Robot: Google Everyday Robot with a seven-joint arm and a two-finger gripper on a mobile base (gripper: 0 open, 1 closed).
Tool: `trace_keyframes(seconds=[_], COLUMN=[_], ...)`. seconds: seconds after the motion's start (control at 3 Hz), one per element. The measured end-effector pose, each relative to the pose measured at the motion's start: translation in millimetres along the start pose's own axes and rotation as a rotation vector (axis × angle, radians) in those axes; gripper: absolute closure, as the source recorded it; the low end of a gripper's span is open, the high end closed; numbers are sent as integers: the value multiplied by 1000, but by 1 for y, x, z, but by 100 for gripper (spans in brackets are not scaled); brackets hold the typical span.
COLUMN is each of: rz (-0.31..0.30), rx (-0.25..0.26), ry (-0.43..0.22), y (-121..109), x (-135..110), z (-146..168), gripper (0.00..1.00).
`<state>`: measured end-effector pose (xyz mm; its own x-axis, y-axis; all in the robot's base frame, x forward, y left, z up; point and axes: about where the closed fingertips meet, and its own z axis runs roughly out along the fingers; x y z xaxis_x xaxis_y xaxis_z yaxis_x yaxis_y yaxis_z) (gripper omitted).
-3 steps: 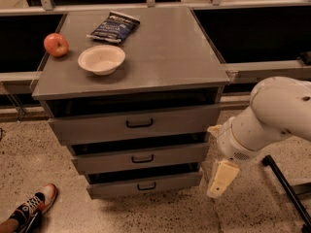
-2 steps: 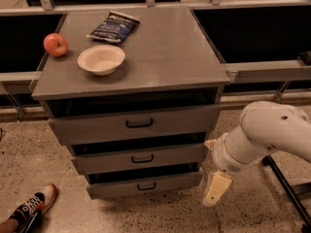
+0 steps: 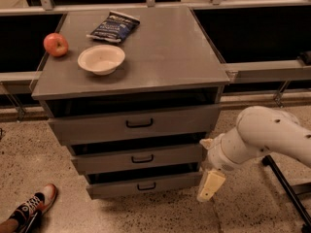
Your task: Open middle drawer
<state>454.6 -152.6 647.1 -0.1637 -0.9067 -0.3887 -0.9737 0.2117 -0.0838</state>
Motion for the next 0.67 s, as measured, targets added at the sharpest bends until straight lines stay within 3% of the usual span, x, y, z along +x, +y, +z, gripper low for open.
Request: trace_keyframes(seconds=[0.67], rz=[-43], rx=[76], ry=[-126], y=[-40], x=[-4], z=[105], gripper=[0])
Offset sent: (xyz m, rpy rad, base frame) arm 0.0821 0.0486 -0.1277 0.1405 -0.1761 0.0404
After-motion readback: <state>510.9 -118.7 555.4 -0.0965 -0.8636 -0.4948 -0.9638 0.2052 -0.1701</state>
